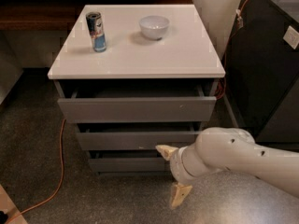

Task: Place redbull can into bottom drawer

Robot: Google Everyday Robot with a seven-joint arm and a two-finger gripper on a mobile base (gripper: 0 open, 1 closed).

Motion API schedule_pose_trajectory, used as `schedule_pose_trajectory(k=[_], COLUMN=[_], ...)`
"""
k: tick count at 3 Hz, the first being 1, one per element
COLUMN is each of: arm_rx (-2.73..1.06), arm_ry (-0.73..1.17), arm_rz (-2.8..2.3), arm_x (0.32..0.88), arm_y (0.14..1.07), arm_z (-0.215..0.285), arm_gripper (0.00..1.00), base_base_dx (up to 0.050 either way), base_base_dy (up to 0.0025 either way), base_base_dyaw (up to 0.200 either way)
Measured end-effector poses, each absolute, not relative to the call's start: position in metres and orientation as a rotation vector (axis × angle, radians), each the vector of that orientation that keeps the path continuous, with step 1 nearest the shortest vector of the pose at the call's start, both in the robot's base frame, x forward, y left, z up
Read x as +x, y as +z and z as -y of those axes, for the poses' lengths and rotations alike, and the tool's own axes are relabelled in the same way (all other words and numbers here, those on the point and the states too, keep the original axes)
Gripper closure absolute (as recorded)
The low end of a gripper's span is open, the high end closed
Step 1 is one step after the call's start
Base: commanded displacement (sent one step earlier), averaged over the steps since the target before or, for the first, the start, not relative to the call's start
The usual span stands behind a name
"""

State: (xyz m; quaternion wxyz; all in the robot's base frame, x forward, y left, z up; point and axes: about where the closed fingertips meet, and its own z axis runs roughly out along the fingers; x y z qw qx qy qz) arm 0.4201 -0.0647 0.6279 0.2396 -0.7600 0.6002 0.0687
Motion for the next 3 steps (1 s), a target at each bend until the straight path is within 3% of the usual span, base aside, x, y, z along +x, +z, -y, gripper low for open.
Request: schedule_pose_trajectory(k=[3], arm_rx=[-2.011], arm_ry=[0.252], arm_rz=[-1.671], arm_x=[0.441], arm_y=[0.502], arm_z=[0.016], arm_gripper=[0.0], base_base_dx=[0.0], base_base_dy=[0.0], base_base_dyaw=[0.0])
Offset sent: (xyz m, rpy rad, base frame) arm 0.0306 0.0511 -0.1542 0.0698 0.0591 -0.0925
